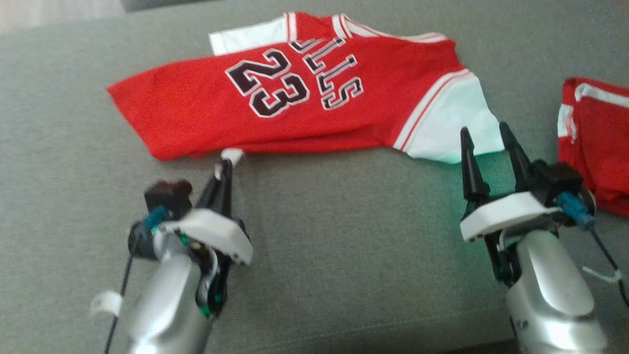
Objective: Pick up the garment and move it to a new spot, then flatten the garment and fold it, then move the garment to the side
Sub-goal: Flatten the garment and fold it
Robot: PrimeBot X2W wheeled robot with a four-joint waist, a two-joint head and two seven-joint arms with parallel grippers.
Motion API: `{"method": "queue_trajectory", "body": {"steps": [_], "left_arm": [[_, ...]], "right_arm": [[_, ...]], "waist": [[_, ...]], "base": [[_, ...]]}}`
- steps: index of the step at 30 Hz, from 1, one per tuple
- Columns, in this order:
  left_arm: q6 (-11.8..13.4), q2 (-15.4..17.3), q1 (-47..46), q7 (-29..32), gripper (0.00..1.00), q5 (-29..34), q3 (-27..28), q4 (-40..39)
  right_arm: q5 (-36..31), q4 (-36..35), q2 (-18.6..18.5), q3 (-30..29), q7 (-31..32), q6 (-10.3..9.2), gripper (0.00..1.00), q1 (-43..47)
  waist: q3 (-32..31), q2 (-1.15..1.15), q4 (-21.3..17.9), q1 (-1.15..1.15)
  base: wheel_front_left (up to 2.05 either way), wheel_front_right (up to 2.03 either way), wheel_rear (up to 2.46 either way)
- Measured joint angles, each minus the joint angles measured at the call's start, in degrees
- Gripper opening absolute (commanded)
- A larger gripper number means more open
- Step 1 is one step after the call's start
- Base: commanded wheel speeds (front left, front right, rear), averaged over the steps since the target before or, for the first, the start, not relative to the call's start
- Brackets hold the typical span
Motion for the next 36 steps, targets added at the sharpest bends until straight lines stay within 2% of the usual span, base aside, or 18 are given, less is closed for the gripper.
{"method": "queue_trajectory", "body": {"steps": [9,14,17,18,19,20,26,36], "left_arm": [[0.84,0.13,10.34,0.01,0.0,3.5,-2.41,-7.73],[1.78,0.15,12.86,0.01,0.0,4.11,-3.39,-6.16],[2.6,0.3,14.05,0.01,0.0,5.16,-3.36,-3.71],[2.63,0.32,14.18,0.01,0.26,4.58,-3.32,-3.5],[2.65,0.32,14.13,0.01,0.77,4.33,-3.27,-3.39],[2.72,0.29,14.04,0.01,1.0,3.87,-3.08,-3.49],[4.6,0.31,13.51,0.01,1.0,1.99,0.45,-5.59],[4.63,0.15,7.74,0.01,1.0,1.51,5.56,-1.71]], "right_arm": [[1.16,2.13,0.02,0.13,0.0,0.0,1.0,5.51],[1.25,2.2,0.04,0.42,0.0,0.0,1.0,5.52],[1.26,2.02,0.08,0.98,0.0,0.0,1.0,5.51],[1.36,1.99,0.1,1.11,0.0,0.0,1.0,5.51],[1.49,1.98,0.12,1.21,0.0,0.0,1.0,5.5],[1.56,1.98,0.13,1.22,0.0,0.0,1.0,5.5],[1.54,1.05,0.15,1.0,0.0,0.0,1.0,5.2],[0.94,0.18,0.18,0.55,0.0,0.0,1.0,2.83]], "waist": [[-7.42,0.0,5.49,0.0],[-9.62,0.0,8.5,0.0],[-9.64,0.0,8.8,0.0],[-9.4,0.0,8.62,0.0],[-9.16,0.0,8.36,0.0],[-8.93,0.0,8.08,0.0],[-7.24,0.0,6.25,0.0],[-3.08,0.0,3.21,0.0]], "base": [[0.0,0.0,0.0],[0.0,0.0,0.0],[0.0,0.0,0.0],[0.0,0.0,0.0],[0.0,0.0,0.0],[0.0,0.0,0.0],[0.0,0.0,0.0],[0.0,0.0,0.0]]}}
